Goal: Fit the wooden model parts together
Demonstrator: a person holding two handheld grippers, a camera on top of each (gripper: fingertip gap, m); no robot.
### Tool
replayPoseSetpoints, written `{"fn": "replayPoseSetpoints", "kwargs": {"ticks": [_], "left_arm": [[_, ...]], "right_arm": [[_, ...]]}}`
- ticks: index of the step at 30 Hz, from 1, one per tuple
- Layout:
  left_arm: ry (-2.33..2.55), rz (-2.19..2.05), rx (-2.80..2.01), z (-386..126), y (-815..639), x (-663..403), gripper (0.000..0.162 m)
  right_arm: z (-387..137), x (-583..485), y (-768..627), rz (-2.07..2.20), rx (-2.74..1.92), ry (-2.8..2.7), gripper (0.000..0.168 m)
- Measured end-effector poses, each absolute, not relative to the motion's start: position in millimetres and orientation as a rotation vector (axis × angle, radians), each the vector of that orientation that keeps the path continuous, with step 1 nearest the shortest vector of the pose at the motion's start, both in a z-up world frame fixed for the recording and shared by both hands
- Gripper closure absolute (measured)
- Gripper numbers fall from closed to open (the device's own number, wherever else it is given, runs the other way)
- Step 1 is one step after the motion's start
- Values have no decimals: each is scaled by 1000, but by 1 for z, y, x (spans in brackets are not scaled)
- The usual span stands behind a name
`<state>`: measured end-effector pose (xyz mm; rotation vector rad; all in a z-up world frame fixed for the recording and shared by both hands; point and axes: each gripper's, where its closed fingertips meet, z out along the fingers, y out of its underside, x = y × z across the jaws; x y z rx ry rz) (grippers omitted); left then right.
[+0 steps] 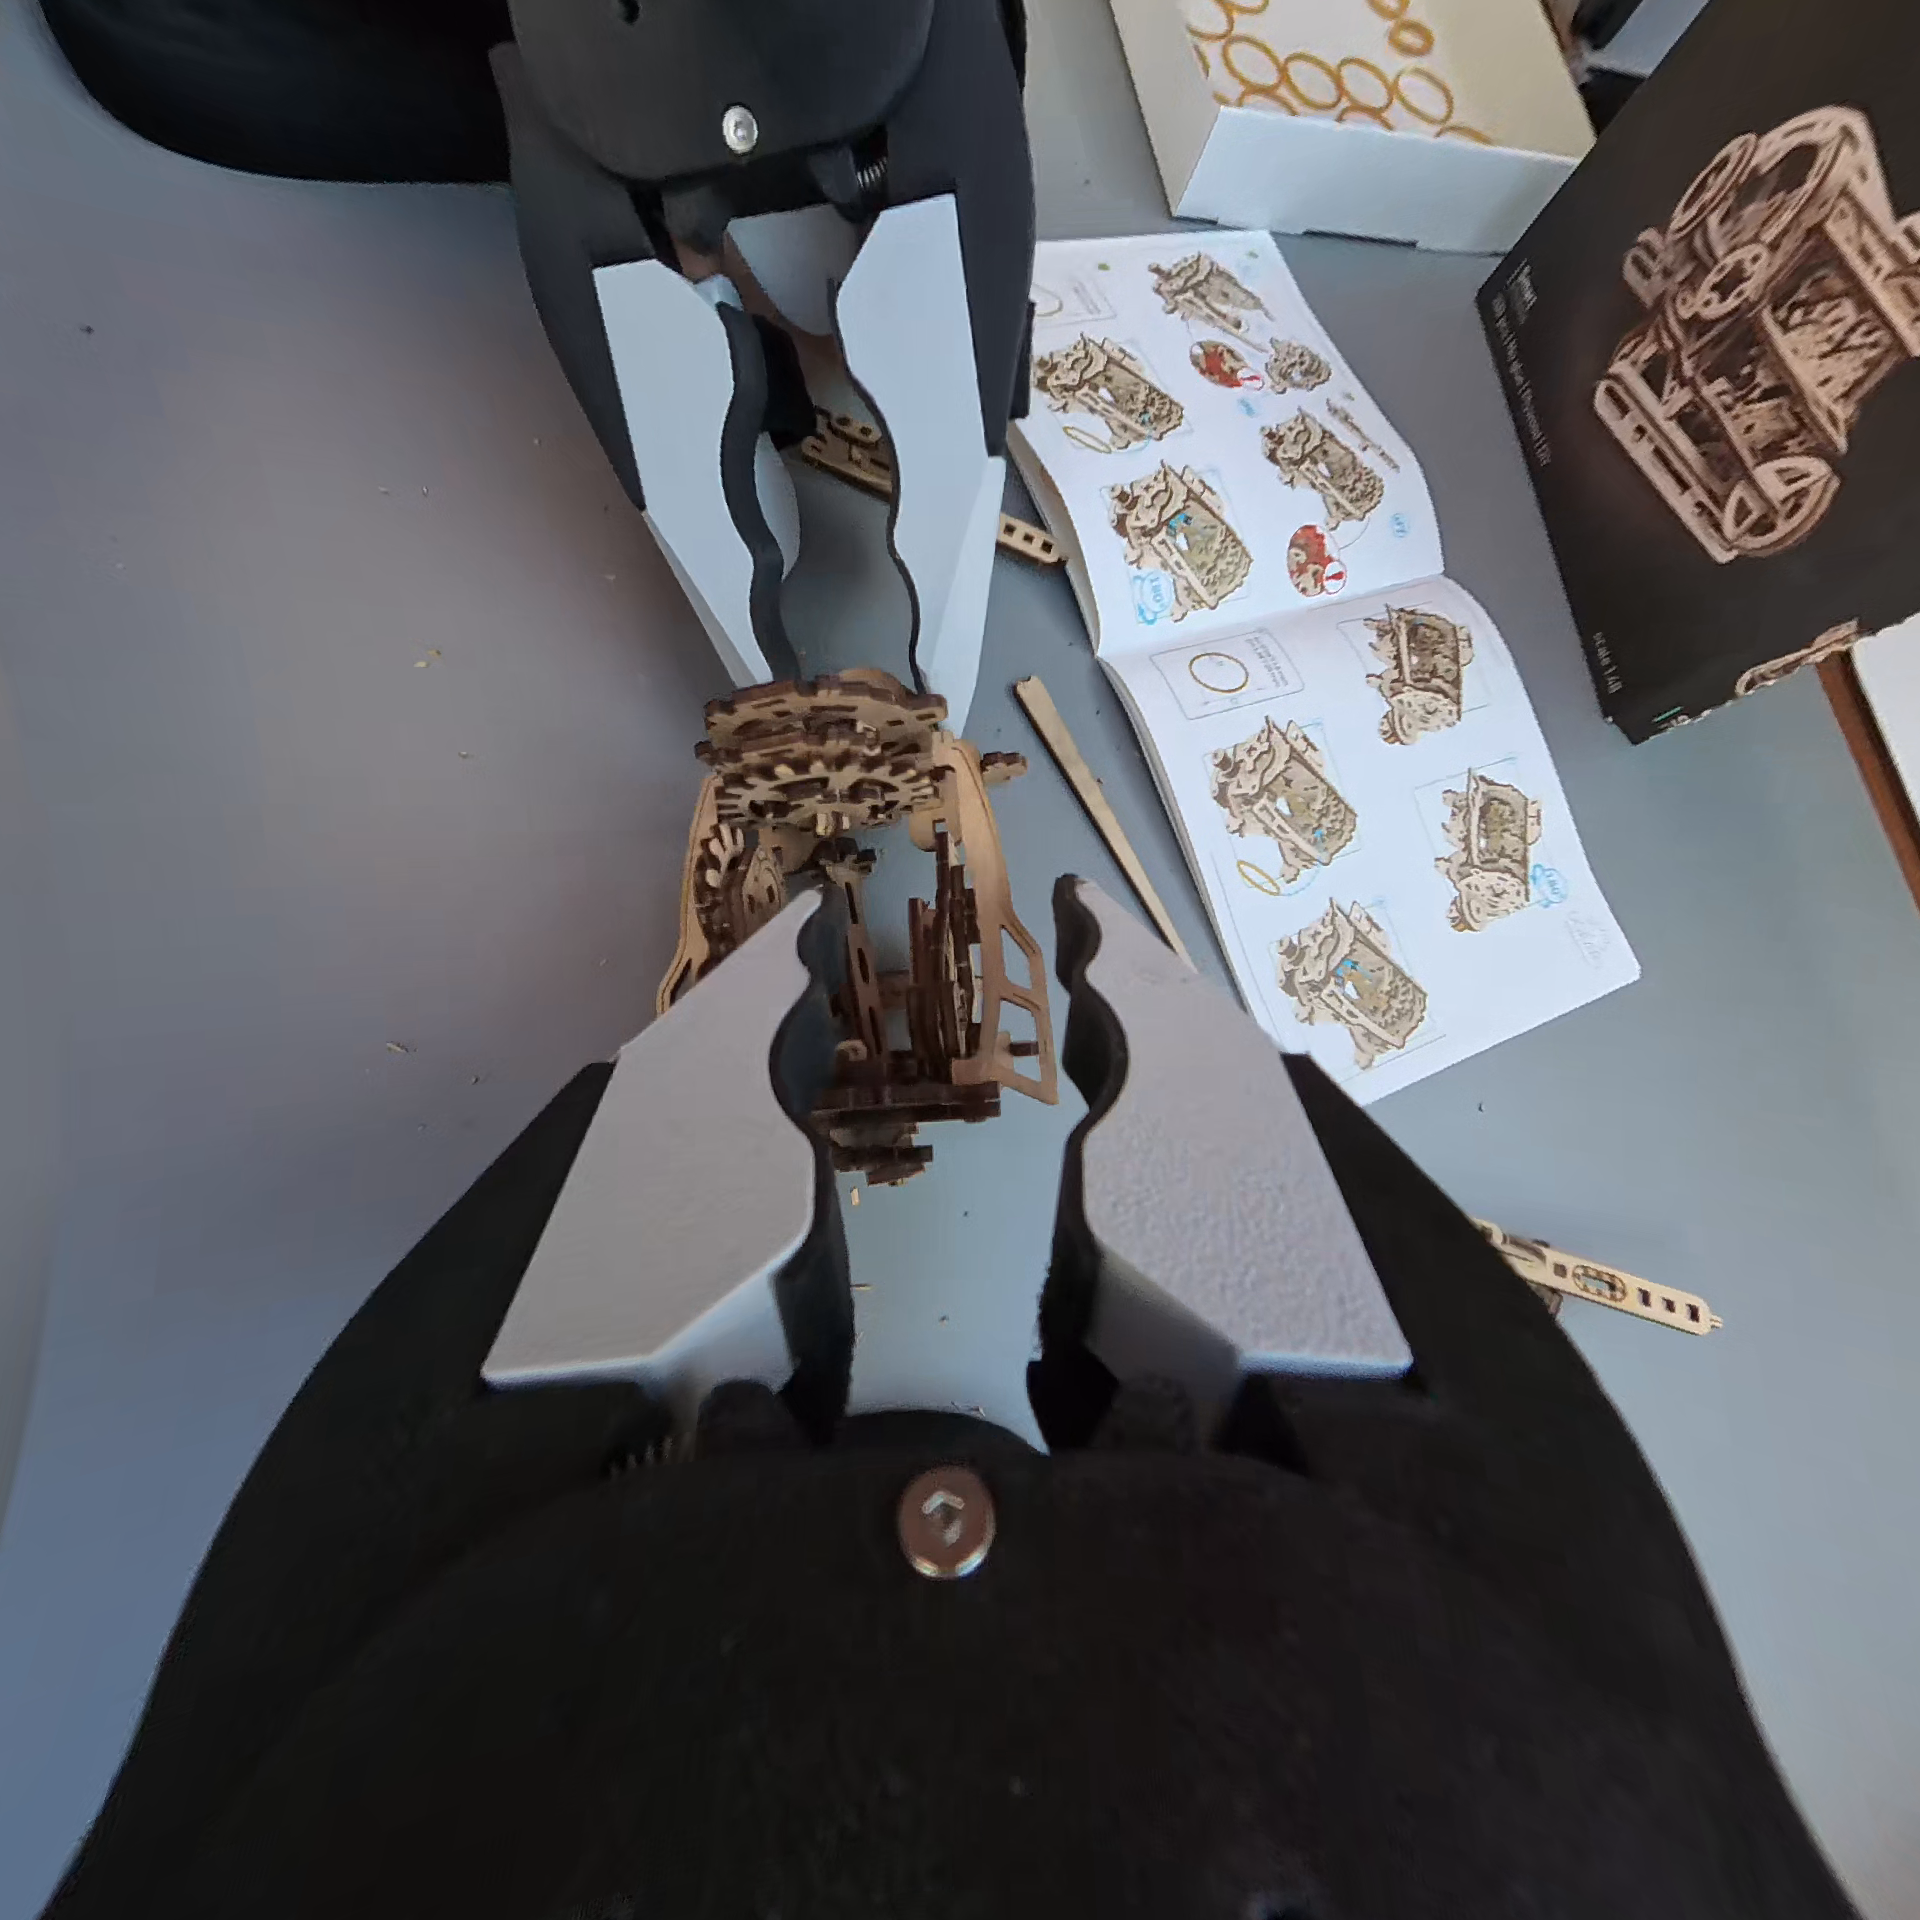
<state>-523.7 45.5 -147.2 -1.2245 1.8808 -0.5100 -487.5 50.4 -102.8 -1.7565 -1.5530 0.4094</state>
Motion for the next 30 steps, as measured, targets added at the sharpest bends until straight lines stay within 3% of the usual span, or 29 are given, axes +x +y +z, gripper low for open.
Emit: {"fn": "replayPoseSetpoints", "kwargs": {"ticks": [1,19,30], "left_arm": [[1883,-509,-1227,-147,45,-524,130],[1887,-527,-1229,-148,45,-517,130],[1887,-538,-1235,-148,47,-513,130]], "right_arm": [[-103,-486,53,396,-1787,-1553,132],[-107,-496,53,390,-1894,-1665,149],[-119,-493,59,249,-2019,-1690,143]]}}
